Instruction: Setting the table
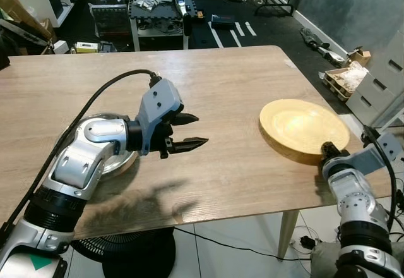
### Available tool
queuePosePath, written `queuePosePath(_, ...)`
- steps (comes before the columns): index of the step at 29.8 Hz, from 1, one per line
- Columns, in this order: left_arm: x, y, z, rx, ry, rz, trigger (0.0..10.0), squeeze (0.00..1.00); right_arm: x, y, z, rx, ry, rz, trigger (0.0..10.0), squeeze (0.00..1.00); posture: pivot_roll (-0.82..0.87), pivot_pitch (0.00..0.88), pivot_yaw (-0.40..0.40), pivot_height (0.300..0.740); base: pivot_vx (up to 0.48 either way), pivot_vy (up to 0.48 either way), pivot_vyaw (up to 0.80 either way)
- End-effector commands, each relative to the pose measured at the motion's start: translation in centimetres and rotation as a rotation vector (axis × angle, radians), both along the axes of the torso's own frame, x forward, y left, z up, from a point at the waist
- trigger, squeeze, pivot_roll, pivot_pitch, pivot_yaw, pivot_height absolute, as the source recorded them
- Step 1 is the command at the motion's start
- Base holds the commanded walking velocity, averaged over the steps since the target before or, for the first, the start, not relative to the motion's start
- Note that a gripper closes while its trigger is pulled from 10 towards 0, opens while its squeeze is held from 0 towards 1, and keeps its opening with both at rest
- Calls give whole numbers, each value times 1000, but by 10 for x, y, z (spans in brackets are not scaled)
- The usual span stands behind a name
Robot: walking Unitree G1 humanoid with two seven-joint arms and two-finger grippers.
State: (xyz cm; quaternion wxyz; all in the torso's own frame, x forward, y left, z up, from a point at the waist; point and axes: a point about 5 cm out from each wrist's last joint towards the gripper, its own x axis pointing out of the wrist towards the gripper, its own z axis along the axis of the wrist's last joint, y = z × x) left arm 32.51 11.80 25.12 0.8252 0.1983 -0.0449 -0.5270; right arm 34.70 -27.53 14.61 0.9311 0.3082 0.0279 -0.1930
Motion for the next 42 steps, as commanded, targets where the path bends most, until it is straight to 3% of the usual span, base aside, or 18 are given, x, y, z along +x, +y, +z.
queuePosePath(1, 1, 1, 0, 16, -11, 2, 10000, 0, -4, -5, 0, -28, 3, -16, 10000, 0, 2, 62, 51, 740, 0, 0, 0)
queuePosePath(3, 1, 1, 1, 12, -14, 7, 10000, 0, -6, -12, 8, -89, -20, -45, 10000, 0, 2, 62, 51, 740, 0, 0, 0)
queuePosePath(5, 2, 4, 4, -11, -31, 37, 10000, 0, -11, -21, 34, -180, -122, -57, 10000, 0, 3, 65, 56, 740, 0, 0, 0)
queuePosePath(9, 0, 5, 6, -28, -40, 55, 10000, 0, -13, -23, 45, -204, -170, -40, 10000, 0, 1, 67, 58, 740, 0, 0, 0)
queuePosePath(12, -3, 10, 11, -57, -63, 101, 10000, 0, -16, -18, 61, -240, -251, 48, 10000, 0, 1, 69, 60, 740, 0, 0, 0)
queuePosePath(15, -5, 19, 12, -53, -86, 189, 10000, 0, -15, 2, 64, -226, -301, 214, 10000, 0, 5, 70, 66, 740, 0, 0, 0)
queuePosePath(17, -7, 31, 12, -49, -91, 296, 10000, 0, -16, 30, 62, -215, -323, 388, 10000, 0, 8, 71, 68, 740, 0, 0, 0)
queuePosePath(19, -14, 46, 10, -46, -78, 418, 10000, 0, -20, 69, 56, -174, -344, 580, 10000, 0, 27, 74, 68, 740, 0, 0, 0)
queuePosePath(21, -19, 56, 9, -49, -69, 501, 10000, 0, -23, 93, 52, -135, -350, 692, 10000, 0, 46, 75, 65, 740, 0, 0, 0)
queuePosePath(22, -19, 56, 9, -49, -69, 501, 10000, 0, -23, 93, 52, -135, -350, 692, 10000, 0, 46, 75, 65, 740, 0, 0, 0)
queuePosePath(23, -26, 68, 9, -70, -52, 603, 10000, 0, -25, 126, 44, -78, -339, 812, 10000, 0, 64, 74, 59, 740, 0, 0, 0)
queuePosePath(24, -29, 73, 7, -73, -41, 645, 10000, 0, -25, 140, 40, -63, -333, 853, 10000, 0, 70, 74, 57, 740, 0, 0, 0)
queuePosePath(30, -45, 91, -12, -63, 67, 774, 10000, 0, -20, 180, 33, -10, -297, 913, 10000, 0, 95, 72, 43, 740, 0, 0, 0)
queuePosePath(34, -49, 100, -29, -34, 123, 852, 10000, 0, -19, 189, 37, 7, -309, 920, 10000, 0, 102, 73, 41, 740, 0, 0, 0)
queuePosePath(38, -51, 102, -48, -30, 169, 926, 10000, 0, -16, 183, 41, 4, -320, 895, 10000, 0, 93, 72, 40, 740, 0, 0, 0)
queuePosePath(42, -41, 119, -53, -52, 119, 1128, 10000, 0, -16, 174, 40, -19, -312, 872, 10000, 0, 85, 73, 38, 740, 0, 0, 0)
